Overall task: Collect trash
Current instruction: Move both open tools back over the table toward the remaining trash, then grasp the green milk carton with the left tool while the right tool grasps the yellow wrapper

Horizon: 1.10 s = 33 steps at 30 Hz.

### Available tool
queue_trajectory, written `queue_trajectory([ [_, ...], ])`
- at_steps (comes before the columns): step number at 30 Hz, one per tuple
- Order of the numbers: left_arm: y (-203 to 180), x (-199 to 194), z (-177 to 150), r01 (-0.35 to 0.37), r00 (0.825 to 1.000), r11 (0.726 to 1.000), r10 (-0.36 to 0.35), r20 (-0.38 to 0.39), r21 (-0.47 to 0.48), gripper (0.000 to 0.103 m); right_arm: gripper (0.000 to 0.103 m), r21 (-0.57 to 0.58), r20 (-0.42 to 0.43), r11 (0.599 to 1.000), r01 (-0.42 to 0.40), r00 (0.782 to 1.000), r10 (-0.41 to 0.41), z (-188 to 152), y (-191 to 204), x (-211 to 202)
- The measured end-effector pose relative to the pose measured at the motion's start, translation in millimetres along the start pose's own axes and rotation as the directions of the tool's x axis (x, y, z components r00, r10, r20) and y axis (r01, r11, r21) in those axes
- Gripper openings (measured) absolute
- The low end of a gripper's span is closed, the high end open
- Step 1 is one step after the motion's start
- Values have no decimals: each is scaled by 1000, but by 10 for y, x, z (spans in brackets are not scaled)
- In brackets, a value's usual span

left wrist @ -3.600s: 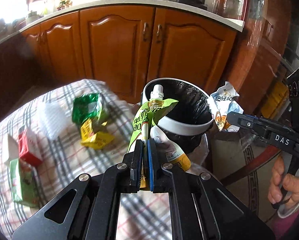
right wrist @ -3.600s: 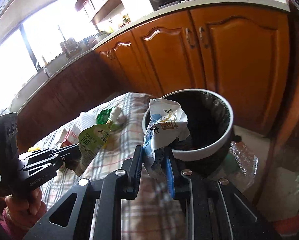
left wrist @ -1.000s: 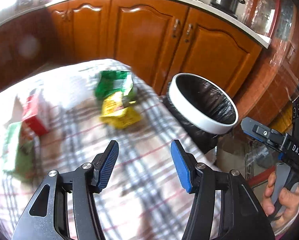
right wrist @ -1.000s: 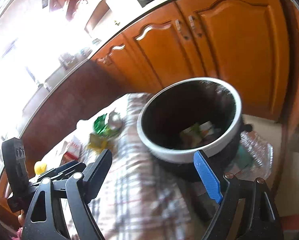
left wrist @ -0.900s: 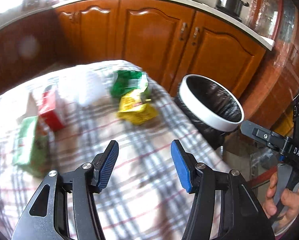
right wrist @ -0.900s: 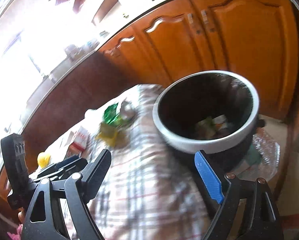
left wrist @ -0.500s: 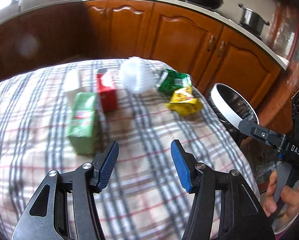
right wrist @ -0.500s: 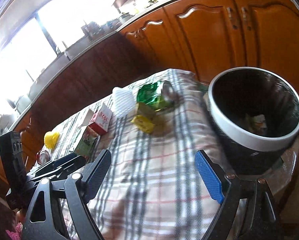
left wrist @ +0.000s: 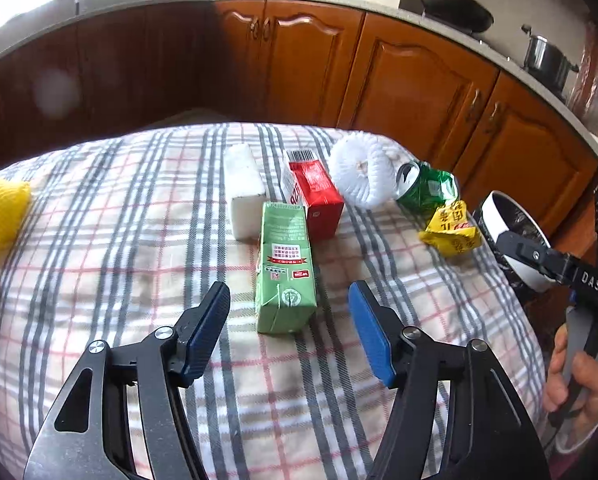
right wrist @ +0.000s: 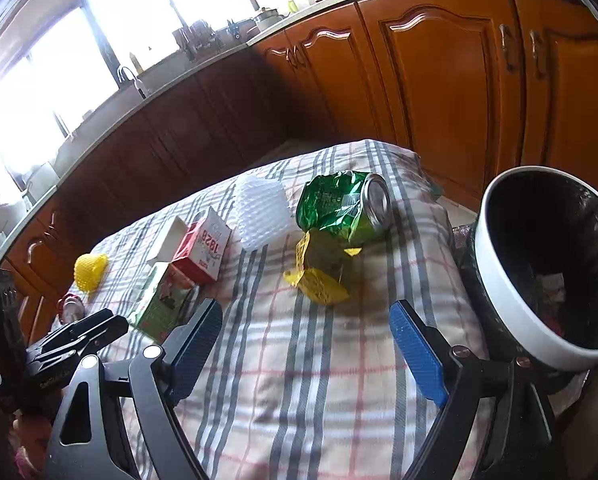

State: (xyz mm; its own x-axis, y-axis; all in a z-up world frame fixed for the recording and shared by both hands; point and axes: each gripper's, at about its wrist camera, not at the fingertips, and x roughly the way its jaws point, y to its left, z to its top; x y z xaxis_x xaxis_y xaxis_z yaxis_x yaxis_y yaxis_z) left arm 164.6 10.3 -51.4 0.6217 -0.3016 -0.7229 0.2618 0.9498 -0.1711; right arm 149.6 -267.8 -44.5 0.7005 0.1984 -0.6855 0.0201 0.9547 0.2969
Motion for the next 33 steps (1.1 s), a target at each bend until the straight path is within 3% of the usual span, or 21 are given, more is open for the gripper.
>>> queue_trajectory([
  [6, -43, 272, 52, -1, 998, 1000, 1, -57, 9, 63, 86, 26, -36, 1000, 7, 999, -6, 62, -67, 264],
  [9, -43, 368, 76, -5, 997, 1000, 5, -72, 1, 63, 78, 24, -45, 1000, 17, 999, -16, 87, -69, 372],
  [11, -40, 423, 84, -5, 997, 1000, 5, -79, 3, 61, 67, 23, -51, 1000, 21, 999, -20, 102, -74, 442],
  [13, -36, 457, 83, 7, 996, 1000, -6, -85, 4, 44, 40, 22, -65, 999, 25, 998, -24, 108, -84, 519],
  [14, -36, 479, 79, 15, 995, 1000, -15, -94, 4, 30, 37, 24, -75, 999, 27, 997, -25, 106, -91, 559],
  [16, -30, 474, 69, 34, 995, 999, -34, -92, 0, 30, 27, 21, -65, 1000, 23, 998, -22, 94, -77, 553],
  [25, -216, 130, -8, 91, 994, 995, -89, -56, 33, 30, 11, -10, -30, 1000, 8, 1000, -8, -58, -24, 224],
  [33, -781, 81, 6, 179, 983, 977, -172, -72, 119, 30, 9, 10, 19, 1000, 3, 1000, -3, -181, -159, -231],
])
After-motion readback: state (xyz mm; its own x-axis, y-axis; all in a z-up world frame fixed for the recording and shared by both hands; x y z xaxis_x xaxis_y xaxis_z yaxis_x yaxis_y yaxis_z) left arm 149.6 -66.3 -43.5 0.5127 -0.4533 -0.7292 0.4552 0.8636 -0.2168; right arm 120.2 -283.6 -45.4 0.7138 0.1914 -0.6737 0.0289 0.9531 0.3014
